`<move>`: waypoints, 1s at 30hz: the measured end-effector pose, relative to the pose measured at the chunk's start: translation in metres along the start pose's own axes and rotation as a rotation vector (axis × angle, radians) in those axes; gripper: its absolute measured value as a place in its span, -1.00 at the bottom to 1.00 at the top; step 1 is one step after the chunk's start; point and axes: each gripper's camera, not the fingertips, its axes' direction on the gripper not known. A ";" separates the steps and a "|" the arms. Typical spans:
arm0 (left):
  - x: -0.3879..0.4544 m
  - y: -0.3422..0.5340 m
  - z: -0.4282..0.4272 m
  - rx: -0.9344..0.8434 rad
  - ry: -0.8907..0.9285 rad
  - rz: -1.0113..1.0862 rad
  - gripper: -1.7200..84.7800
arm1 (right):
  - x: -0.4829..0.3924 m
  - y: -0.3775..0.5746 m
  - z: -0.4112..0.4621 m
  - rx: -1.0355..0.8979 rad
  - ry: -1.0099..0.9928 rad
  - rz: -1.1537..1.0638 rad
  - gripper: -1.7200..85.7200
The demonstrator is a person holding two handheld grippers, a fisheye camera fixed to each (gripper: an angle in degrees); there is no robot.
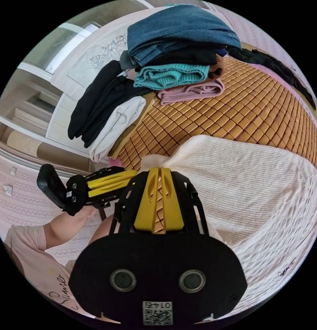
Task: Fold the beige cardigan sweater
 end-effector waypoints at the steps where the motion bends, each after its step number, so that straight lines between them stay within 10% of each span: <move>1: 0.008 -0.005 -0.010 0.051 0.026 -0.004 -0.98 | 0.007 0.008 -0.031 0.053 -0.041 -0.006 -0.95; 12: 0.197 -0.099 -0.036 0.354 0.437 0.199 -0.95 | 0.106 0.150 -0.330 0.291 0.021 0.054 -0.95; 17: 0.275 -0.105 -0.002 0.257 0.713 0.279 -0.83 | 0.185 0.269 -0.409 0.218 0.394 0.298 -0.94; 22: 0.269 -0.051 0.063 0.098 0.347 0.280 -0.79 | 0.296 0.376 -0.377 0.168 0.229 0.732 -0.91; 30: 0.259 -0.057 0.103 -0.043 0.207 0.236 -0.73 | 0.293 0.401 -0.387 0.290 0.301 0.719 -0.71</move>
